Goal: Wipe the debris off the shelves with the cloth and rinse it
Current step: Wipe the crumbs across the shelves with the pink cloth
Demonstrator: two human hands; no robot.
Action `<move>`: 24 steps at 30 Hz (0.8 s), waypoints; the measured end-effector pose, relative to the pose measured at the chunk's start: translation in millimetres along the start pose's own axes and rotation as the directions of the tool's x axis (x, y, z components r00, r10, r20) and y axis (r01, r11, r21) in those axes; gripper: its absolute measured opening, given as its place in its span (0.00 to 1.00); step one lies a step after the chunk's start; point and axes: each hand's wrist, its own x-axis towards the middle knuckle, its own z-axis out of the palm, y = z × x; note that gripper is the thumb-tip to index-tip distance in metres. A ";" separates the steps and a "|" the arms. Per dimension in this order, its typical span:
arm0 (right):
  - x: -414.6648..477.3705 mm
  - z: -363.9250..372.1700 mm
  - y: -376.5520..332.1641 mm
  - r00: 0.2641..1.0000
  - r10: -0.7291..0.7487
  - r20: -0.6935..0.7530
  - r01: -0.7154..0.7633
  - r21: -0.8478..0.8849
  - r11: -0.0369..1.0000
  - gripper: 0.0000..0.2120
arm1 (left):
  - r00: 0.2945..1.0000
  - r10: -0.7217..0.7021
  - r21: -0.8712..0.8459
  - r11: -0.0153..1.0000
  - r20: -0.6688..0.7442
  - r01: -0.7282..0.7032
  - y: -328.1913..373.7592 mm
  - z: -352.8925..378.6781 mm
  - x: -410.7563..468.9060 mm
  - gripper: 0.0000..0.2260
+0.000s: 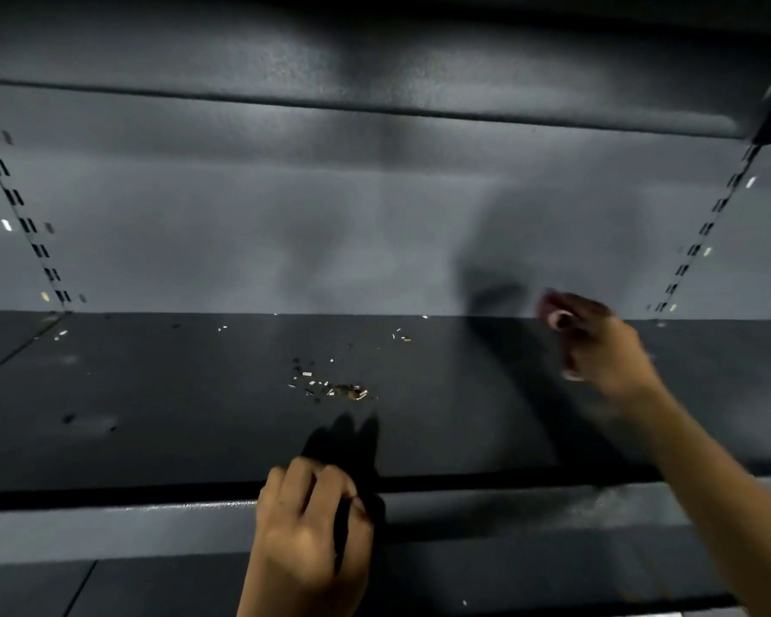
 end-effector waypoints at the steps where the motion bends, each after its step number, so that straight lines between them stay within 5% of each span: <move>1: 6.8 -11.3 30.1 0.993 0.115 0.026 -0.112 -0.091 0.989 0.14 | 1.000 0.011 0.015 1.000 -0.015 -0.011 0.8 1.0 -0.1 0.11; 3: 15.9 -22.3 77.8 0.943 0.317 0.097 -0.263 -0.367 0.892 0.18 | 0.998 0.047 0.032 0.998 -0.033 -0.046 1.8 2.4 -0.8 0.09; 6: 32.2 -1.9 93.1 0.910 0.384 0.158 -0.230 -0.578 0.783 0.30 | 0.997 0.073 0.008 0.997 -0.027 -0.073 -1.2 3.0 -1.1 0.01; 11: 22.8 97.8 15.8 0.936 0.085 0.342 0.099 -0.487 0.868 0.29 | 0.996 0.085 0.015 0.996 -0.025 -0.085 -2.7 6.4 -3.8 0.02; 16: -12.4 154.5 -88.7 0.833 -0.225 0.505 0.384 -0.237 0.892 0.28 | 0.989 0.147 0.037 0.989 -0.022 -0.146 0.8 3.1 -0.5 0.04; 20: 12.4 105.2 -83.7 0.869 -0.451 0.205 0.471 -0.061 0.880 0.15 | 0.997 0.073 0.001 0.997 -0.015 -0.073 -1.4 2.2 -1.2 0.05; 22: 37.8 72.3 -45.4 0.973 -0.203 0.105 0.215 -0.119 0.969 0.15 | 0.998 0.058 0.033 0.998 -0.029 -0.057 -1.7 5.5 -4.7 0.05; 24: 50.8 47.6 0.1 0.974 0.152 0.167 -0.094 -0.314 0.945 0.20 | 0.998 0.035 0.071 0.997 -0.048 -0.031 1.1 8.7 -4.6 0.05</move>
